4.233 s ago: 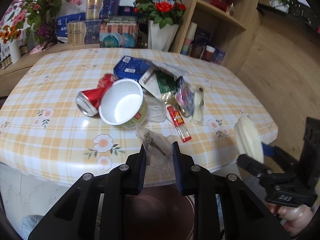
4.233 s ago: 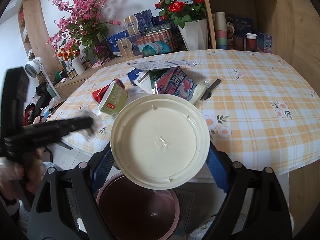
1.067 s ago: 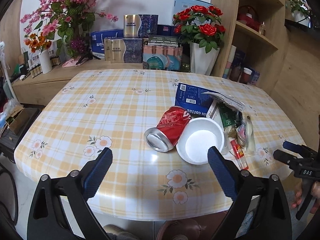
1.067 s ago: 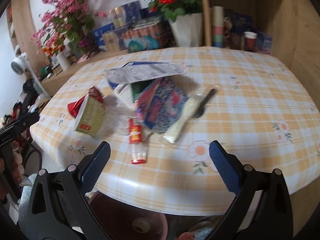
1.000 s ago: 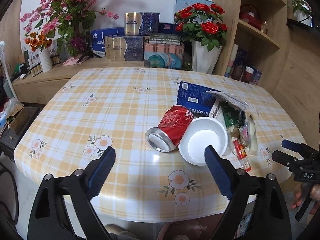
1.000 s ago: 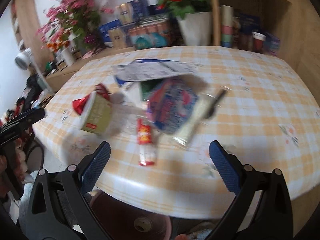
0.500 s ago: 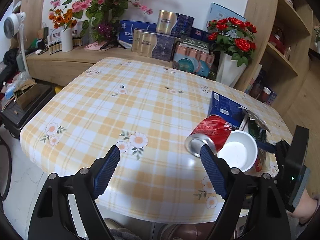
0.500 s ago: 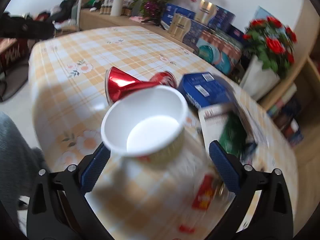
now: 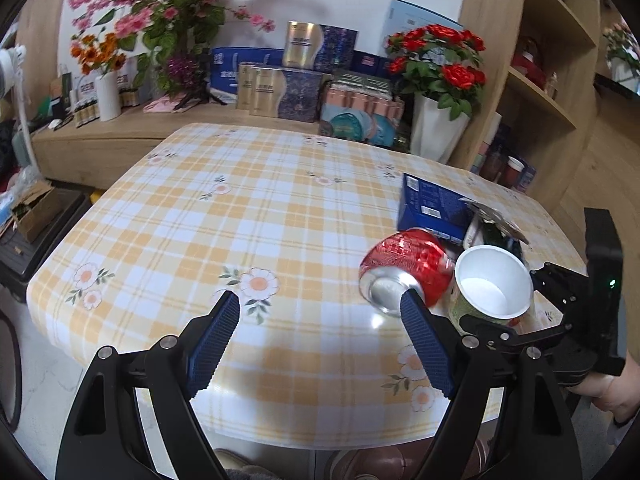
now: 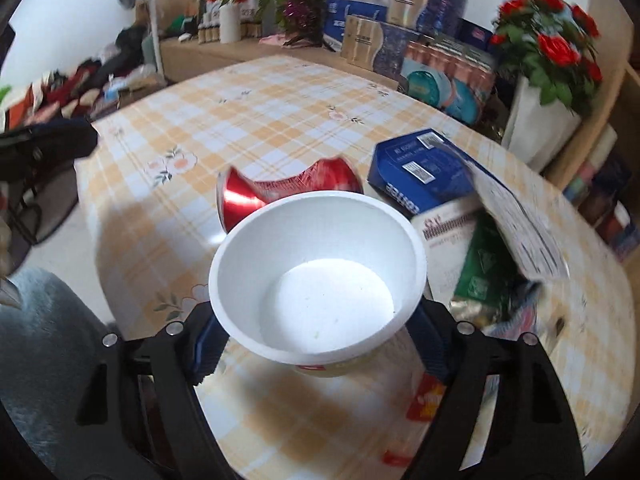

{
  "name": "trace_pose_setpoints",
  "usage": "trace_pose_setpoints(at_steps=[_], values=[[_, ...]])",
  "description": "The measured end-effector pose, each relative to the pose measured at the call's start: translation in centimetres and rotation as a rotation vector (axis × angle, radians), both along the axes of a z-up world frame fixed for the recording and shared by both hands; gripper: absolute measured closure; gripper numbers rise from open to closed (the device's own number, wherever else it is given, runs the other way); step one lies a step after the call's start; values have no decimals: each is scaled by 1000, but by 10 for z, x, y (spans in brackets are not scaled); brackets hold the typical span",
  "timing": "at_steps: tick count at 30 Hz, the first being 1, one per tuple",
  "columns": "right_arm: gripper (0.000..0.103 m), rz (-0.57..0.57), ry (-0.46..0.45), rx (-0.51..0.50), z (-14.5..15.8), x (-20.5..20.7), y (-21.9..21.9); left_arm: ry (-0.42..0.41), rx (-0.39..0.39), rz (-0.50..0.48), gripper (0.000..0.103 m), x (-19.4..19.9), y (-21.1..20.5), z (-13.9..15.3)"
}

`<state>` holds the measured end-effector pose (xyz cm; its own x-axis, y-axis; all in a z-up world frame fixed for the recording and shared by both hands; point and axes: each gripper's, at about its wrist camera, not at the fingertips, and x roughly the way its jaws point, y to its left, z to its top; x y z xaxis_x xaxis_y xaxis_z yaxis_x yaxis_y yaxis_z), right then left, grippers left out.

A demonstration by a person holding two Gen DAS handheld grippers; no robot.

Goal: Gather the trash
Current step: 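Grasp the white paper cup by its rim with the right tool, then grasp the crushed red can with the left tool while the right tool holds the cup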

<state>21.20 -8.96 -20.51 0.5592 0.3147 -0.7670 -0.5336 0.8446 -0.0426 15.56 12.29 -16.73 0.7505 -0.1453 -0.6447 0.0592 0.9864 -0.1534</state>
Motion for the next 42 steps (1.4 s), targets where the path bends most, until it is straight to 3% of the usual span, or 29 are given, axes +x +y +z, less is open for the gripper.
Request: trace_pose_setpoints(at_steps=[13,16,20,25,31,34,42], values=[[25,-285,8,216,17,-39,-118,43,112,-235,25,33,-102,-21],[25,-312,9,242,17,-43,-134,30,179,-266,25,35,-120,-27],[25,-333,6,261,16,-45,-146,56,194,-301,25,47,-131,-34],[25,-339,15,283,14,-44,-152,81,372,-380,25,67,-143,-45],[25,-351,19,291,12,-43,-156,175,399,-382,26,99,-122,-52],[25,-350,20,290,11,-43,-157,230,405,-379,35,111,-117,-60],[25,-350,20,279,10,-44,-160,245,290,-364,40,128,-107,-54]])
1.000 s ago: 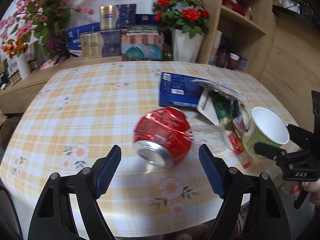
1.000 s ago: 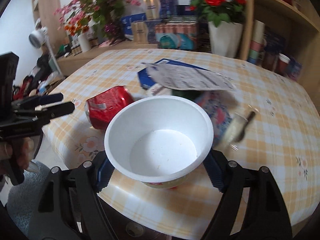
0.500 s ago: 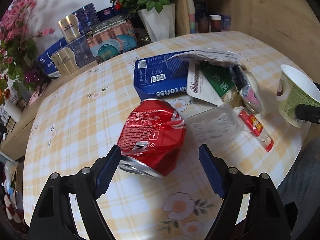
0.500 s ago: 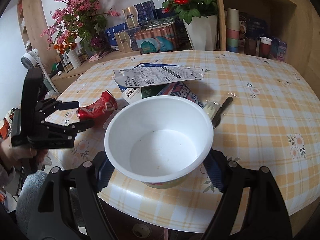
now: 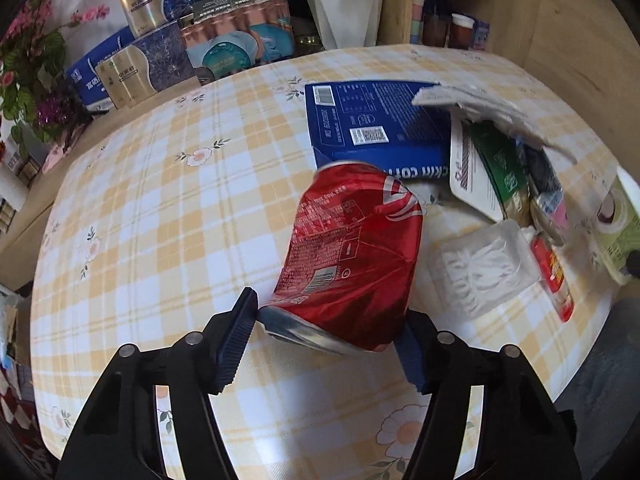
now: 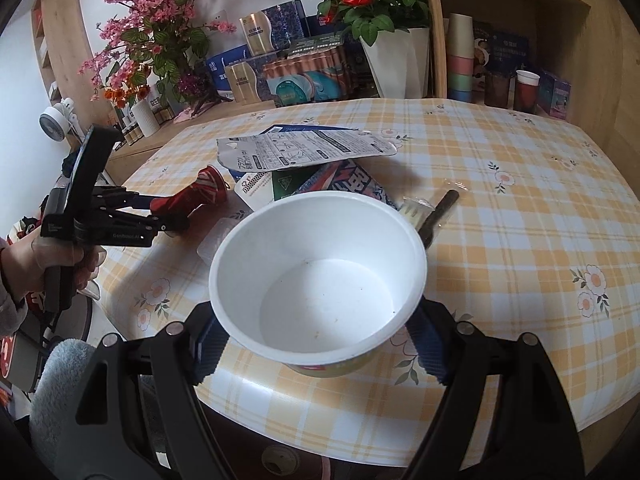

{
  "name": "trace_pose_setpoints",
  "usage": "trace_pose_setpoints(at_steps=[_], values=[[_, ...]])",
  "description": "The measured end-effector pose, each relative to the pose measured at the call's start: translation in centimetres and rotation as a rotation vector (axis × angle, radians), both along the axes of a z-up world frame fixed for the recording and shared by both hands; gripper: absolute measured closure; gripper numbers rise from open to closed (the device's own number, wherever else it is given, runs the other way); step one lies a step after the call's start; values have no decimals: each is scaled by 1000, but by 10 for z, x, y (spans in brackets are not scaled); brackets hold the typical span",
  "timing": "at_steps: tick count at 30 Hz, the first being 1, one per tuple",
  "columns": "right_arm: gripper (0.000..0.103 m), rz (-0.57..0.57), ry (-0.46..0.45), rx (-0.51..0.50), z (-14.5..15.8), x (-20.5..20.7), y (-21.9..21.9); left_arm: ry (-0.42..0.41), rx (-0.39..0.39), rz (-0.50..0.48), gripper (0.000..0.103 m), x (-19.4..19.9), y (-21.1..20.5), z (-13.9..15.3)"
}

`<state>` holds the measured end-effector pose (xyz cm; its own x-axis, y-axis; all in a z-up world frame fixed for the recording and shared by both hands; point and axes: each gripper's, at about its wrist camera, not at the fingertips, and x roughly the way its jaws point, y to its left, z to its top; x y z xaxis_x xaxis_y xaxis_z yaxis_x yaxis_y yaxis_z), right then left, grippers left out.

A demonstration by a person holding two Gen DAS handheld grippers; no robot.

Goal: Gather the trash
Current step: 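Grasp the crushed red can with the left tool while the right tool holds the cup, then drop the cup into the bin with the right tool while the left tool drops the can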

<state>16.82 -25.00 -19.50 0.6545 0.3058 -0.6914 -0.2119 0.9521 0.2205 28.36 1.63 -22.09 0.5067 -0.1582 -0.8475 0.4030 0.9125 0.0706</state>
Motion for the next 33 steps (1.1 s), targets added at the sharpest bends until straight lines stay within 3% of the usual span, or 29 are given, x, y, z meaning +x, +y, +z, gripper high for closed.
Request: trace_pose_setpoints(at_steps=[4,9,10,33], values=[[25,-1,17,-1,-2,3,0,-35,-105,40,42,-6,10,12],[25,8,0,-27,7,1,1,-79,-135,62,47,-15,12,21],[25,7,-4,-30,9,1,0,-92,-141,73,53,-17,12,24],[25,-9,-43,-46,35,-21,-3,-202,-252,97,54,-66,27,71]])
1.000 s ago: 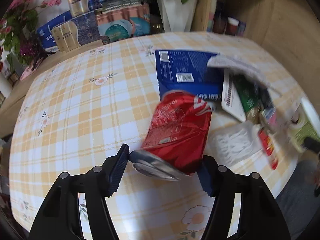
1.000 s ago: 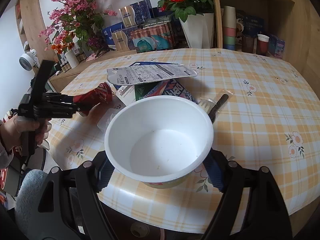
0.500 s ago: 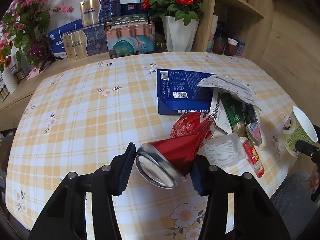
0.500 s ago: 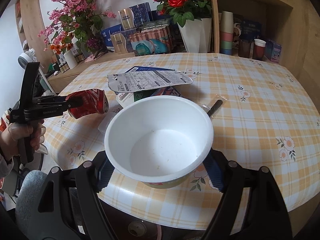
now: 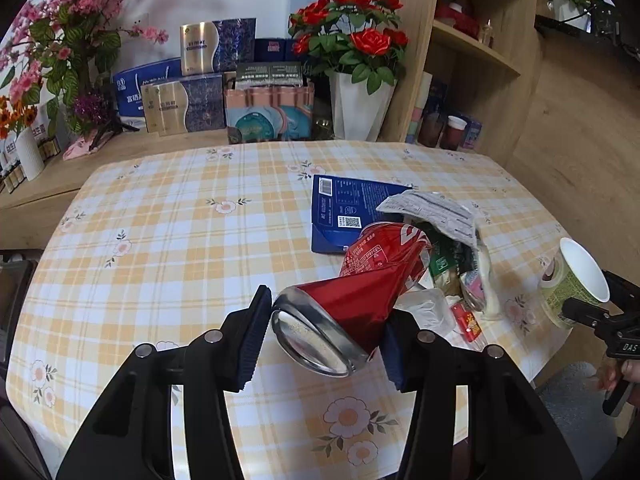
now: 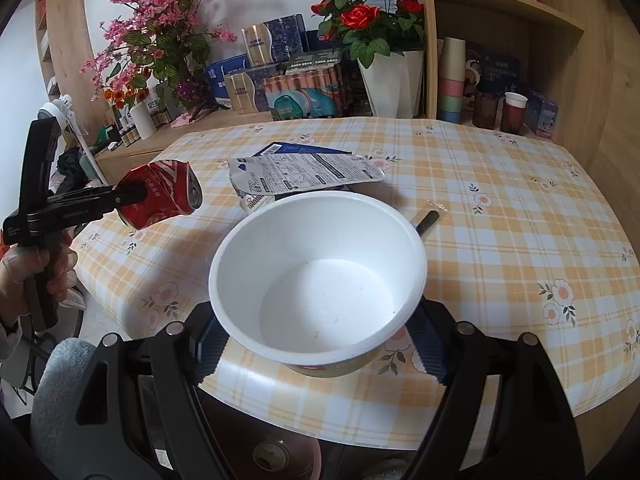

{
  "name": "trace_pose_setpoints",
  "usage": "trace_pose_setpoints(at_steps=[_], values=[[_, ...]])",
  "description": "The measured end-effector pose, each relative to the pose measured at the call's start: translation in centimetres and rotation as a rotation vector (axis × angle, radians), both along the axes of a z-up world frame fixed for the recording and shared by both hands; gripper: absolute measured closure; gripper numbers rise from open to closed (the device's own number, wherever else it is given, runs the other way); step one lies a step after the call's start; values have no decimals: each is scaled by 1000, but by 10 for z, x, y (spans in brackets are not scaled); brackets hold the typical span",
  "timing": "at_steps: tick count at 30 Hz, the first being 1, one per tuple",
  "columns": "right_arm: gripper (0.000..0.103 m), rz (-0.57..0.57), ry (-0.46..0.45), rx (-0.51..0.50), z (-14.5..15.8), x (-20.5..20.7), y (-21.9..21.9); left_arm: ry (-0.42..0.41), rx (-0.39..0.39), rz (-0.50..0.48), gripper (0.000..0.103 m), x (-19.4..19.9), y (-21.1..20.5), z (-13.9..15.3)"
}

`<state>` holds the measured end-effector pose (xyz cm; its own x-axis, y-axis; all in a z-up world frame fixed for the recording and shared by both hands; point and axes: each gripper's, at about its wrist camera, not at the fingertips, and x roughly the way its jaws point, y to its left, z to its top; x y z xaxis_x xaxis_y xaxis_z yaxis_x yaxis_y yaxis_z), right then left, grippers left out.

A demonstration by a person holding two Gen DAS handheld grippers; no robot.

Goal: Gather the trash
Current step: 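Drop the cup into the bin with the right tool while the left tool drops the can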

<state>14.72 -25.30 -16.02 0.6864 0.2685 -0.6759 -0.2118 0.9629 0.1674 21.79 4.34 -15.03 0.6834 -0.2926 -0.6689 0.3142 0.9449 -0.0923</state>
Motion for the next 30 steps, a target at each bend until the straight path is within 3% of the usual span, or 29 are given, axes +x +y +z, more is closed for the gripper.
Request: trace_pose_setpoints(at_steps=[13,23,30], values=[[25,64,-38,28,16,-37,18,-76,-85,-6,54,-94,9,49],[25,112,-9,37,12,-79,28,-61,-167,-1,54,-166,10,53],[24,157,35,44,5,-98,37,-46,-198,5,54,-191,13,48]])
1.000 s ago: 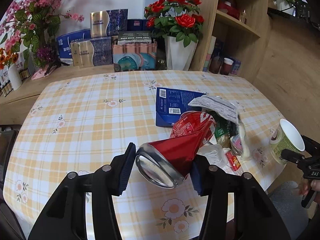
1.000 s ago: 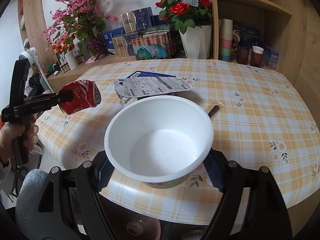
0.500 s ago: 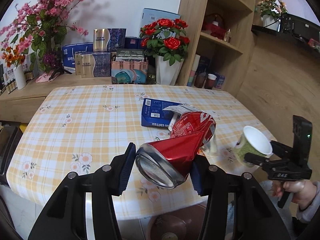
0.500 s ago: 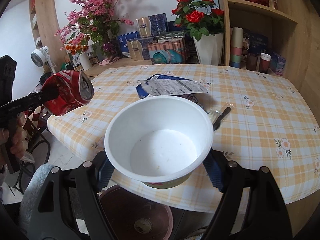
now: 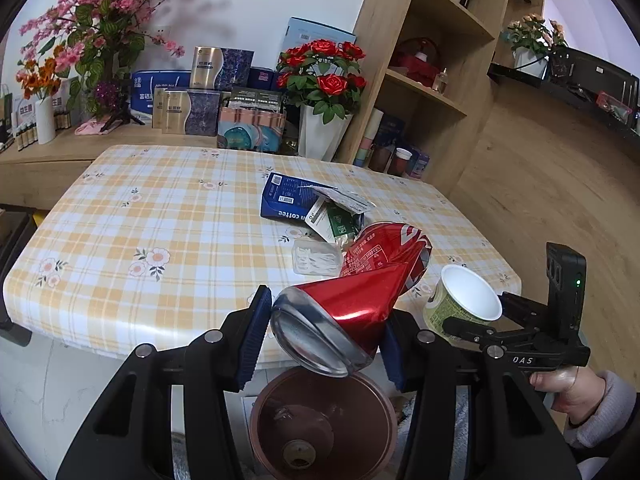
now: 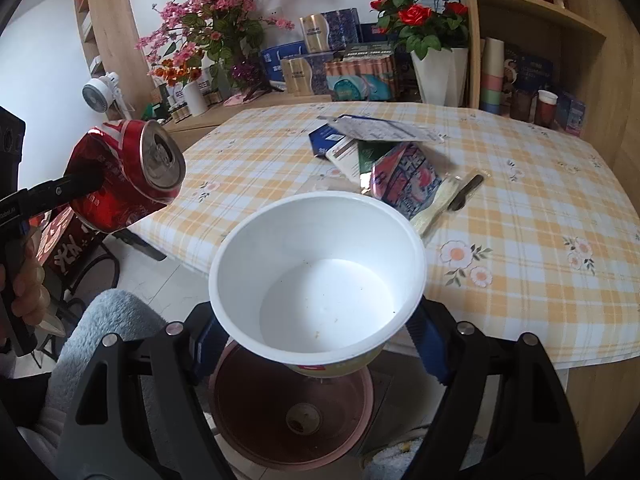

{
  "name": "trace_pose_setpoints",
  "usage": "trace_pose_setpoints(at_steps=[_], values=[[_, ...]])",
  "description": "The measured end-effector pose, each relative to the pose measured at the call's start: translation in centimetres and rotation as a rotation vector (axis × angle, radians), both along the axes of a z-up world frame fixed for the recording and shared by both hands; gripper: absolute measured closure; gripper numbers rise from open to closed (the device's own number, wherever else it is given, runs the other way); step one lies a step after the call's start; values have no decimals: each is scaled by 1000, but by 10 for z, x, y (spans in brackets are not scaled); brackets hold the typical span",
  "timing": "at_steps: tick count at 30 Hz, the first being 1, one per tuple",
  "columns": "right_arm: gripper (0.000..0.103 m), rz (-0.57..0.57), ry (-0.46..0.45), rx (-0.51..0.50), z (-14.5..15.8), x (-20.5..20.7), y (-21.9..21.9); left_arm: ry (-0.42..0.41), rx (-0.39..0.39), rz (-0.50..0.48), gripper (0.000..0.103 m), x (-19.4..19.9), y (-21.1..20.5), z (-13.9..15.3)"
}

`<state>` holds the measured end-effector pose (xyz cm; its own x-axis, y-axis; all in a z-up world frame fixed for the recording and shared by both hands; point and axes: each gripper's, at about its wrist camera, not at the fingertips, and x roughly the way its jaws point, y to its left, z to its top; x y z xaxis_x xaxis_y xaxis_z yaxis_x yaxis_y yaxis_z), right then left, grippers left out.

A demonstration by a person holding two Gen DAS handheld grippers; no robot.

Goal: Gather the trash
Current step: 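Drop the cup into the bin with the right tool while the left tool drops the can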

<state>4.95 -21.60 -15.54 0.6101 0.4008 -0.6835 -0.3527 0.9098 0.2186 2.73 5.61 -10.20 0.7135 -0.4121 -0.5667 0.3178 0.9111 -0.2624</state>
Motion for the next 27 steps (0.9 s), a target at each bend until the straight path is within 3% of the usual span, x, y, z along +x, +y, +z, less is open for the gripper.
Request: trace_pose_setpoints(at_steps=[2,4,9,19,27], values=[[23,18,10,4,-2,-3,3,4,-11,9,54,-4,3,-1],[11,35,8,4,-3,-7,7,10,-22,17,54,-6,6,-2],[6,1,-49,-12,7,-6,4,24,-26,16,54,-8,7,-6],[6,-194,-188,-44,33,0,-39,40,-1,-48,54,-10,-14,-17],[6,-258,-201,-53,31,2,-58,63,20,-88,54,-10,-27,-27]])
